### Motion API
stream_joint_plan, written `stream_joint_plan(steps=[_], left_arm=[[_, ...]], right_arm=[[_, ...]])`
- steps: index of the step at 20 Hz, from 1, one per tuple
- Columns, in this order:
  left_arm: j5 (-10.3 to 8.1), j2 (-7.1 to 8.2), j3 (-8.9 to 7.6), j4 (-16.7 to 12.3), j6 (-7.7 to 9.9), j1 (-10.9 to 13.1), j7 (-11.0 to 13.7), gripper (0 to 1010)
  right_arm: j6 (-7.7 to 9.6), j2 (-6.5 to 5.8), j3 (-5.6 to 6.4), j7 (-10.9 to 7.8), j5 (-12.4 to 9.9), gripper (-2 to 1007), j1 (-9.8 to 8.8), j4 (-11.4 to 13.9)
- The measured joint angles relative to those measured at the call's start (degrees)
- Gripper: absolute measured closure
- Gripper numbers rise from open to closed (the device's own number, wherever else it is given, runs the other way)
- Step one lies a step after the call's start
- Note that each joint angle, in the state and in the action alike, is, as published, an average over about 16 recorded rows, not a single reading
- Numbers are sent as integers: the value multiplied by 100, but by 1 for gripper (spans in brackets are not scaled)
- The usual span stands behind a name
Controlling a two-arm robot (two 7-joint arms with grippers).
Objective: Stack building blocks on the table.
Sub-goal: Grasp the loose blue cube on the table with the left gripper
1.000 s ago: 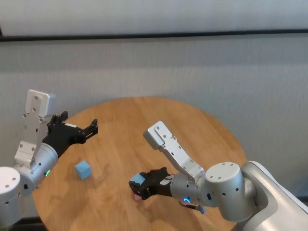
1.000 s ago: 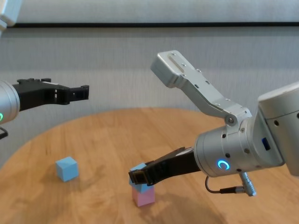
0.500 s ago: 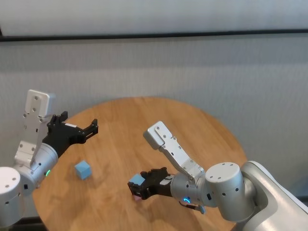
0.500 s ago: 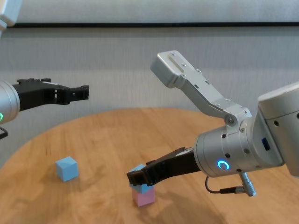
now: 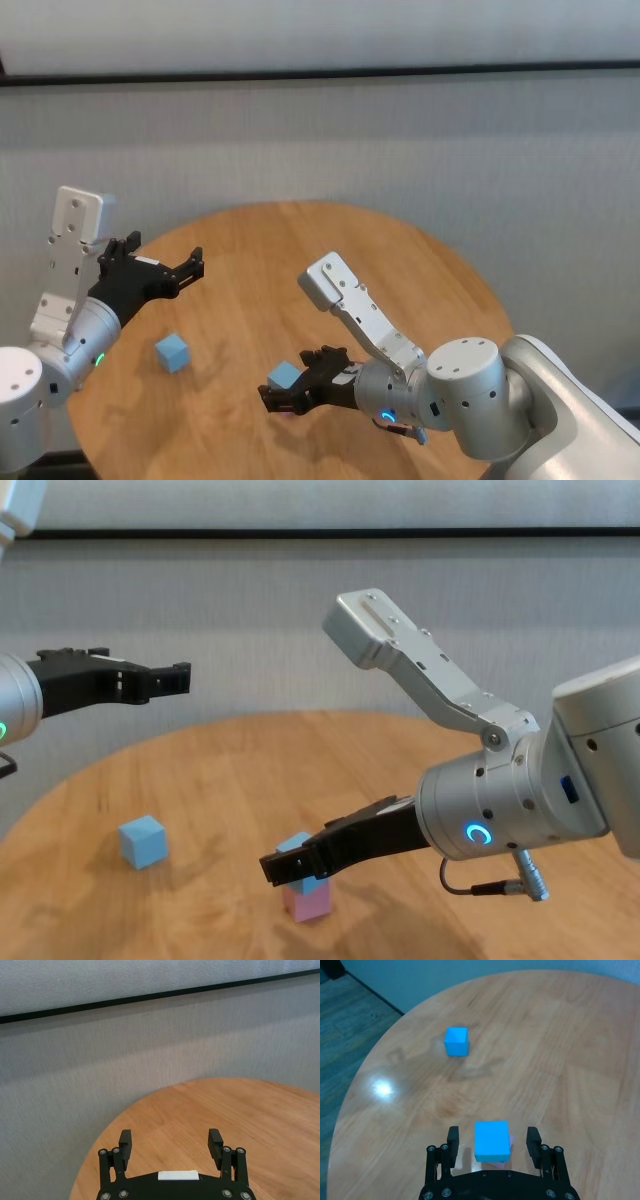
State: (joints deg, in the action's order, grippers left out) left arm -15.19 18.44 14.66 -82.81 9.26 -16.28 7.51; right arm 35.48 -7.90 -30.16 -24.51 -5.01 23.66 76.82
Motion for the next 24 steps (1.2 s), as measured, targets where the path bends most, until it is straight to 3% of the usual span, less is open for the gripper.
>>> stream_joint_plan(steps=[5,10,16,20,24], left_arm=[[0,0,0,0,0,0,0,11],[0,0,0,0,0,0,0,11],[0,0,0,0,0,0,0,11],[0,0,0,0,0,0,0,11],[1,1,0,0,1,0,3,11]], right_arm=[[-257,-33,90,7,-114,85,-74,128],[-733,-94,257,137,-223,20,-173,269],[-1615,-233,571,511,-213,1,-272,288],[-2380,-376,742,865,52,1,-296,155],[-2994,-504,860,1129,320,1,-296,1]])
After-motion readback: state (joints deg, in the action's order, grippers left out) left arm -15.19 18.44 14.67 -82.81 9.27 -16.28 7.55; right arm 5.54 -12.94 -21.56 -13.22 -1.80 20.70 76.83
